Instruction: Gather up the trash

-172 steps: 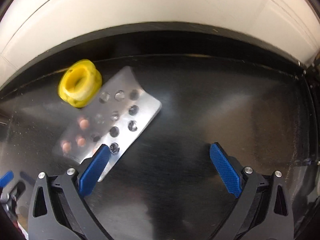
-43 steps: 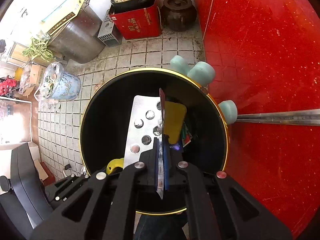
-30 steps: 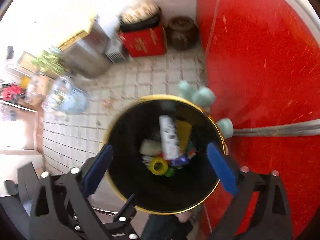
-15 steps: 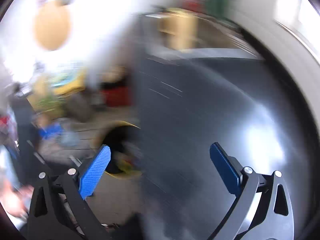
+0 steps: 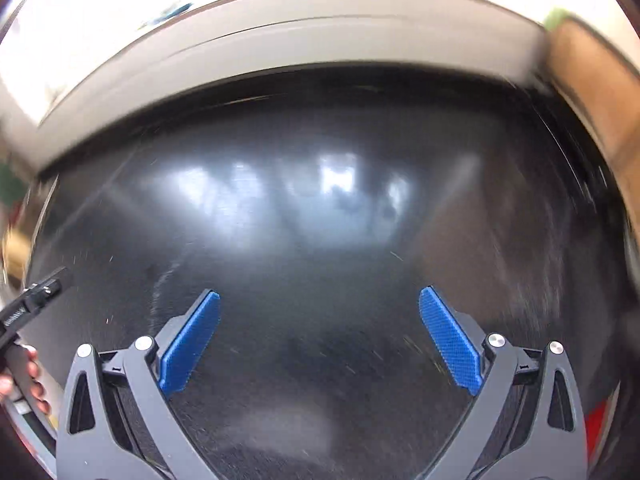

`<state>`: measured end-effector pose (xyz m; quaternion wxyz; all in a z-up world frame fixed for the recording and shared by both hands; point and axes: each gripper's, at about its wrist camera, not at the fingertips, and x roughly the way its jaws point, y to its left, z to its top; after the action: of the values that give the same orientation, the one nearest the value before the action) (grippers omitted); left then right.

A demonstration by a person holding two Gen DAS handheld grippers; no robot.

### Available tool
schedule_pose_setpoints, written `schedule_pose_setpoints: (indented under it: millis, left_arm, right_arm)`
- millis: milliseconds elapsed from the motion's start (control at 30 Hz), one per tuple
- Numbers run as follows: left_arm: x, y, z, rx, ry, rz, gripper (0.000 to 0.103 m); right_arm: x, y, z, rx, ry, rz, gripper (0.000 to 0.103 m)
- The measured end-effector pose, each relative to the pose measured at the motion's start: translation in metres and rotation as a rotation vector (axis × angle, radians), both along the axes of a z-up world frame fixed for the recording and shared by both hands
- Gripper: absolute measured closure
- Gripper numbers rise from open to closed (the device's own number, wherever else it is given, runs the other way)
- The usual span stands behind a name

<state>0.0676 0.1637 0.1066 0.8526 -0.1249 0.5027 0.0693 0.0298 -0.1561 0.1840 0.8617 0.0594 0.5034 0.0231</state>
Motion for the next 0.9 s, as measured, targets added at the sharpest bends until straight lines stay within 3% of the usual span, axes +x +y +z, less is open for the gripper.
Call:
schedule_pose_setpoints:
  millis: [200, 367, 467, 600, 900]
  left_arm:
    - [0.02, -0.067, 0.001, 0.119, 0.032, -0.112, 0.007]
    - [0.014, -0.091, 0.007, 0.106, 0.016, -0.123, 0.007]
    - [0.021, -0.108, 0.003, 0.131, 0.034, -0.153, 0.007]
    - [0.019, -0.115, 0.007, 0.151, 0.013, -0.167, 0.007]
    - [0.015, -0.104, 0.012, 0.14, 0.001, -0.103, 0.007]
  right_arm:
    - [-0.009, -0.042, -0.006, 0.073, 0.032, -0.086, 0.007]
    - [-0.019, -0.06, 0.004, 0.096, -0.003, -0.093, 0.007]
    - [-0.009, -0.067, -0.001, 0.129, 0.021, -0.085, 0.007]
    - [0.002, -0.062, -0.008, 0.158, 0.072, -0.054, 0.007]
    - [0.015, -0.042, -0.001, 0.123, 0.041, 0.018, 0.007]
